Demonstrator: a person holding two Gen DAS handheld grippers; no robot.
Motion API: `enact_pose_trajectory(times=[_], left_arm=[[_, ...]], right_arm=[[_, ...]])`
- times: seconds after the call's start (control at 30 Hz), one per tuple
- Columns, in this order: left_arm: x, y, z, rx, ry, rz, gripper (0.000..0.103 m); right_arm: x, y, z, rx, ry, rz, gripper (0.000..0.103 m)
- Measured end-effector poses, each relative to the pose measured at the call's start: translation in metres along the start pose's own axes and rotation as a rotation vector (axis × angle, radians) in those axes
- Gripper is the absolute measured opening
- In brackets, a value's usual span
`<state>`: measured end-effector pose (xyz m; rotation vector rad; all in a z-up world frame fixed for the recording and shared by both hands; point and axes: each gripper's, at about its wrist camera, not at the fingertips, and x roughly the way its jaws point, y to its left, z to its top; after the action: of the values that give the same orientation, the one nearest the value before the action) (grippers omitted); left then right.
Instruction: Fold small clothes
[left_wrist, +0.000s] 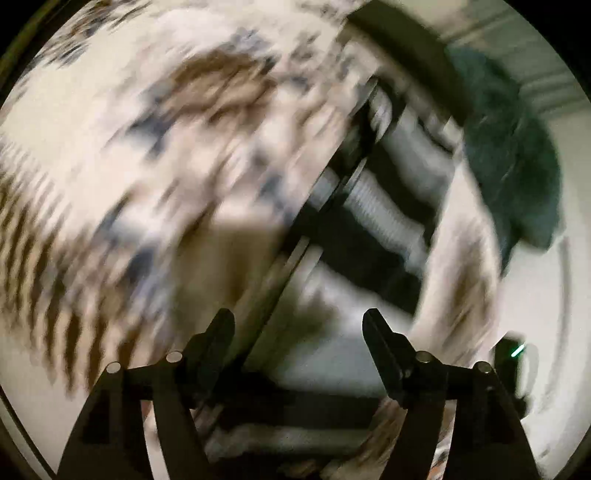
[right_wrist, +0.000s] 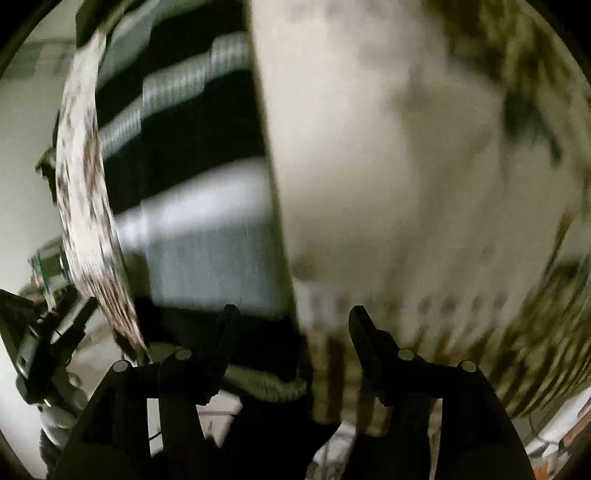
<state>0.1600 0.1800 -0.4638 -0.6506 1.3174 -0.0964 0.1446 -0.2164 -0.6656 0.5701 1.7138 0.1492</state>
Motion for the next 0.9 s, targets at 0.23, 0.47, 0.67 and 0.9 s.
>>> enact_pose_trajectory(times=[0.23, 0.47, 0.67, 0.9], left_arm=[[0.094, -0.071, 0.177, 0.09, -0.05, -0.117, 0.07], [0.174, -0.11, 0.259, 0.237, 0.036, -0.055, 0.068], [0.2, -0.089, 0.285, 0.227, 0.1, -0.055, 0.069], [0.143, -0.068, 0.239, 0.227, 0.108, -0.116, 0.07]], right_arm=[[-0.075, 0.021, 0.148, 0.044, -0.251, 0.057, 0.063], [-0.074, 0.094, 0.287, -0.064, -0.226, 0.393, 0.063], [-0.032, 0.059, 0.349, 0.127, -0.157, 0.364, 0.03], [-0.072, 0.075, 0.29, 0.048, -0.221, 0.33, 0.062]])
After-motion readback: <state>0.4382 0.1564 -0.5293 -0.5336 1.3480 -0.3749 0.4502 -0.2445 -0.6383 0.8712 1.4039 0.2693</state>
